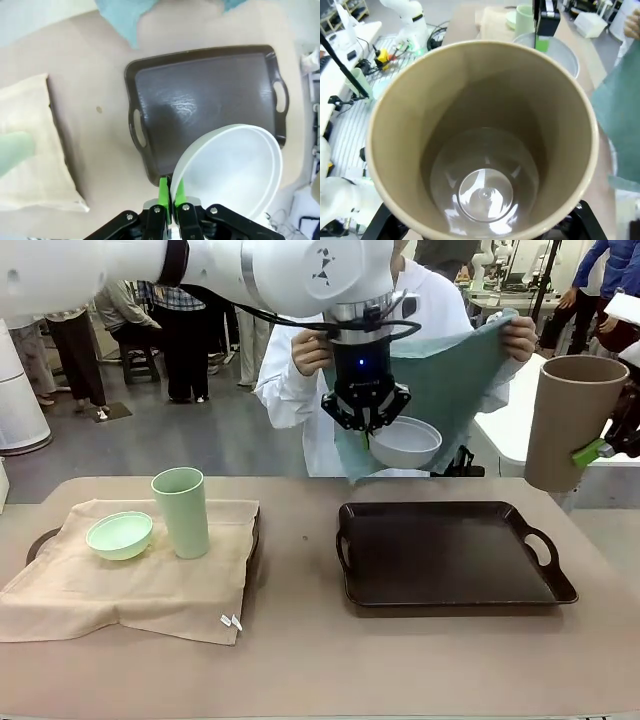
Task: Set up a tray with a mat and arrange the tableware.
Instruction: Pick up the Picnic Bowl and Reusable plastic cup from the Handle tray in front of the human's position and hold them in the air.
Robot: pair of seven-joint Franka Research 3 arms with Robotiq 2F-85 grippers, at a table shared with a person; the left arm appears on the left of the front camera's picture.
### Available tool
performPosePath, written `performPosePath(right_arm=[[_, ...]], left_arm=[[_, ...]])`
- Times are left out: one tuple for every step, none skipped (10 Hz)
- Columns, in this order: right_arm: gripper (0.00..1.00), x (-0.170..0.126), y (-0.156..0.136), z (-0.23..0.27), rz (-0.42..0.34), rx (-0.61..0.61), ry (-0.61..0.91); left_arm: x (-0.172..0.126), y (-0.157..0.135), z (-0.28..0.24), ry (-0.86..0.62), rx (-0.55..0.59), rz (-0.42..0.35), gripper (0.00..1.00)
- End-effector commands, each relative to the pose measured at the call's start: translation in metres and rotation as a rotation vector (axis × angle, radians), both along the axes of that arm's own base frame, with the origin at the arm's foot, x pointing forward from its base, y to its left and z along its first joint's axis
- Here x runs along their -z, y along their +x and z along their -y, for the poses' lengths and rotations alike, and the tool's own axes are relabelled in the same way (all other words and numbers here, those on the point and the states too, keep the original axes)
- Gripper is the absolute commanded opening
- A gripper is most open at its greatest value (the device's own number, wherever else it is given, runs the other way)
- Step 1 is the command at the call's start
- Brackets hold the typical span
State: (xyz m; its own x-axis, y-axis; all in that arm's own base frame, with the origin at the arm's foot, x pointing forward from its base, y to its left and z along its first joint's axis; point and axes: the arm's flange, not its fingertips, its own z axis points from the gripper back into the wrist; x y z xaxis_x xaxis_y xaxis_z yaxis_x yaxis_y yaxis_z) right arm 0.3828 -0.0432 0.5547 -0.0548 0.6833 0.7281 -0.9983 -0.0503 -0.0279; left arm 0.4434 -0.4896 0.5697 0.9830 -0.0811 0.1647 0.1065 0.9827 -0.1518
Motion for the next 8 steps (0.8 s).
performPosePath(right_arm=[[0.00, 0.0094, 0.0076, -0.0041, -0.053, 0.019, -0.009], [0.00, 0.0000, 0.0000, 0.0000, 0.000, 0.000, 0.000], [0.00, 0.0000, 0.0000, 0.0000, 0.000, 0.000, 0.000], [0.00, 0.0000, 0.0000, 0.0000, 0.000, 0.000, 0.000], [0.00, 0.0000, 0.0000, 0.0000, 0.000, 0.000, 0.000], [0.00, 0.0000, 0.0000, 0.0000, 0.000, 0.000, 0.000], [0.00, 0.0000, 0.0000, 0.0000, 0.000, 0.000, 0.000], [0.00, 0.0000, 0.0000, 0.0000, 0.000, 0.000, 0.000]], left_arm=[[0.0092, -0.0060, -0.0053, -0.007, -0.050, -0.035, 0.00], [0.0000, 0.0000, 0.0000, 0.000, 0.000, 0.000, 0.00], [0.0000, 0.0000, 0.0000, 0.000, 0.000, 0.000, 0.00], [0.0000, 0.0000, 0.0000, 0.000, 0.000, 0.000, 0.00], [0.0000, 0.0000, 0.0000, 0.000, 0.000, 0.000, 0.00], [0.0000, 0.0000, 0.0000, 0.000, 0.000, 0.000, 0.00], [0.0000, 0.0000, 0.0000, 0.000, 0.000, 0.000, 0.00], [0.0000, 0.0000, 0.0000, 0.000, 0.000, 0.000, 0.00]])
